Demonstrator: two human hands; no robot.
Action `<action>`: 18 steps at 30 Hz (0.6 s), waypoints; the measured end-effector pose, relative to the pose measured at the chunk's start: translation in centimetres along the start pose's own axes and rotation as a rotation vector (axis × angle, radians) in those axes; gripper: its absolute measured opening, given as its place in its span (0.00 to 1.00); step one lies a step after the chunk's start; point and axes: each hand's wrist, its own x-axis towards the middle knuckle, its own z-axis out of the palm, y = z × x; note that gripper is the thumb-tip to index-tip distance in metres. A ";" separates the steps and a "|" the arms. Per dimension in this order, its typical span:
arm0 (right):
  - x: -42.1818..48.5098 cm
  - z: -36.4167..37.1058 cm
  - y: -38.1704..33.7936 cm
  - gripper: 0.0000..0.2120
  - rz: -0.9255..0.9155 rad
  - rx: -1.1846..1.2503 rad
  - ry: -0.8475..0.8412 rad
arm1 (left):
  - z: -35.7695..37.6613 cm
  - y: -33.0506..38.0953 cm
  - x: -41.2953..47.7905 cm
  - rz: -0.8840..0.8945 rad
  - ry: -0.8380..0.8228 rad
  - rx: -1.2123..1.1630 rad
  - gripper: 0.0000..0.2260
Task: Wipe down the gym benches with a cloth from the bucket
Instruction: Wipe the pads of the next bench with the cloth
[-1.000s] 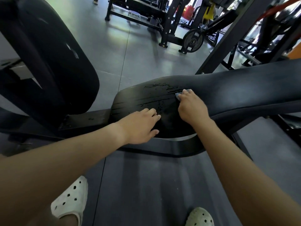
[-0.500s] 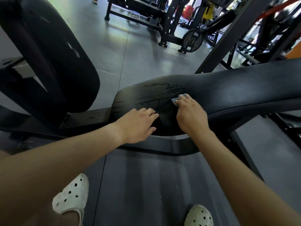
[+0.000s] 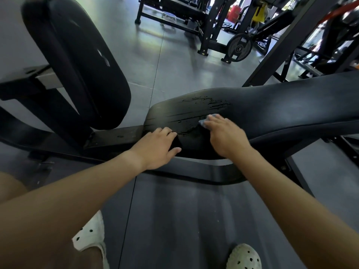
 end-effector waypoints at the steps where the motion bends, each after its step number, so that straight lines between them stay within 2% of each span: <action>1: 0.6 -0.1 0.1 0.27 0.078 0.010 0.007 | 0.0 -0.2 0.1 0.004 0.003 0.001 0.28; 4: 1.8 1.1 -2.0 0.27 0.136 -0.015 0.024 | -0.1 -0.7 0.6 0.016 0.025 -0.022 0.26; 9: 1.5 3.8 -6.4 0.26 -0.143 -0.001 -0.085 | 0.3 -1.2 0.9 0.052 0.100 -0.056 0.19; 12: 1.7 3.2 -5.3 0.26 -0.197 0.031 -0.118 | 0.8 -1.1 0.9 0.039 0.133 -0.058 0.18; 14: 2.2 2.5 -3.7 0.26 -0.150 0.016 -0.089 | 1.0 -1.0 0.9 0.027 0.141 -0.035 0.19; 18: 2.9 1.9 -1.9 0.26 0.058 0.001 0.021 | 1.2 -0.6 0.8 -0.001 0.141 0.004 0.20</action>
